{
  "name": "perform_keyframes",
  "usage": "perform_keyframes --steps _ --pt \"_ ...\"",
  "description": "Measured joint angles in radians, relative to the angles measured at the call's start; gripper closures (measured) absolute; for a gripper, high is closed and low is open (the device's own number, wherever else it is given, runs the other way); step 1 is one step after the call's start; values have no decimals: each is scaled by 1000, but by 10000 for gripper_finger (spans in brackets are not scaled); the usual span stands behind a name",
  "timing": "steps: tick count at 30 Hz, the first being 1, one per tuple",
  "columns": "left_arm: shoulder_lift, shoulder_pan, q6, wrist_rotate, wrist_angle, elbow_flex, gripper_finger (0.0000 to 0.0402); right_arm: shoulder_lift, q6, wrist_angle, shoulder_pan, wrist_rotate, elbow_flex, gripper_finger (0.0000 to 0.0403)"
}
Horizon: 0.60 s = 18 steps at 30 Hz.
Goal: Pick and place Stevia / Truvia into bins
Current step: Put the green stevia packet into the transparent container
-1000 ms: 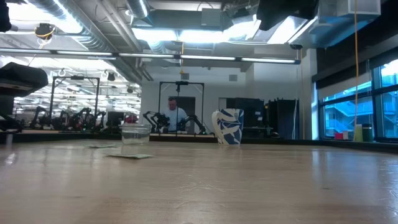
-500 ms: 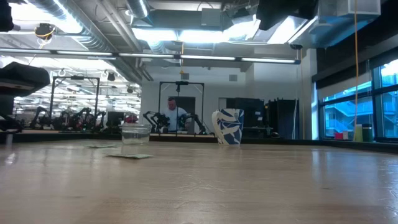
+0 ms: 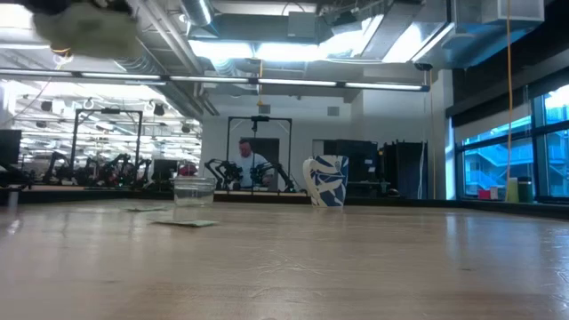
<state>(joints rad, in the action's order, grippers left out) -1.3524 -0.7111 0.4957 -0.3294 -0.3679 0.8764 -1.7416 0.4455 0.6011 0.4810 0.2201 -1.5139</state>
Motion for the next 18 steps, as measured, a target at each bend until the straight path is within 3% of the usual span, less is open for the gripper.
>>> perform_keyframes --steps 6,12,18 --pt "64 83 34 51 194 -1 400 0 -249 -84 15 49 0 315" --pt "66 174 107 256 460 0 400 0 -459 -163 12 55 0 315" --pt "64 204 120 322 476 0 400 0 -475 -234 11 53 0 315"
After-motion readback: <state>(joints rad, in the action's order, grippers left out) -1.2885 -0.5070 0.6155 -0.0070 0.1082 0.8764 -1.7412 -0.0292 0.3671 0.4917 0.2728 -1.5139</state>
